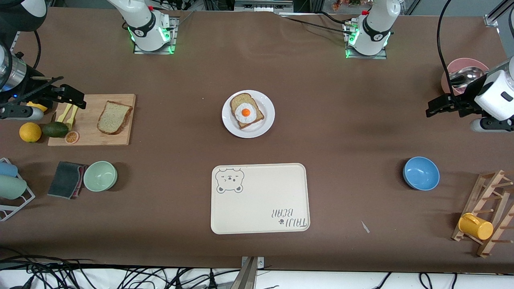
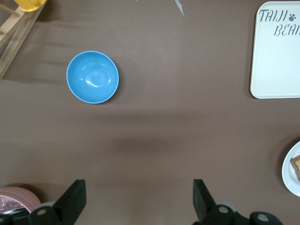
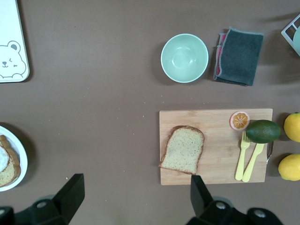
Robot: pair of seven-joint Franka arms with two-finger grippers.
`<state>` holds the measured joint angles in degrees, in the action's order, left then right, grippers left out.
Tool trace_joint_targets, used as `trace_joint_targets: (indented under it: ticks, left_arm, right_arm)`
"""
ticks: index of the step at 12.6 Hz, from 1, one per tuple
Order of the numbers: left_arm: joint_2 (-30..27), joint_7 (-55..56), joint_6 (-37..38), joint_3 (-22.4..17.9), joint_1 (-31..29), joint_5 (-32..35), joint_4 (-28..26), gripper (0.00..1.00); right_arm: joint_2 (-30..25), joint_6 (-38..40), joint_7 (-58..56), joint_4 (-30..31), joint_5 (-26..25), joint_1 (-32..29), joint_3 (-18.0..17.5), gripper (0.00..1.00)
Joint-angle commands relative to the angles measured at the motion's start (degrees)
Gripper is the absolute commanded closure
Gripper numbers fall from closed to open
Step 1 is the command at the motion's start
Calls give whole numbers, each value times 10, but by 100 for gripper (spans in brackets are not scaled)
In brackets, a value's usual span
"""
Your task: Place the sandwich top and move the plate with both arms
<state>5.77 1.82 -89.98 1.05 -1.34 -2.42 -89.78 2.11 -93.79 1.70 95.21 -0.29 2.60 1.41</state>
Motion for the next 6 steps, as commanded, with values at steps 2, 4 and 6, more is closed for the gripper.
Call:
trace_joint_targets:
  ticks: [2,4,6]
  left_arm:
    - [2,5,9,4,-1,-2,11,0]
    - [2,5,7,4,4,19,11,0]
    - [2,5,5,4,4,30,11,0]
  right_arm:
    - [-11,7,-6,3,1,-1,-2,0]
    - [-11,7,-6,3,1,-1,-2,0]
    - [-11,7,-6,3,1,-1,-1,0]
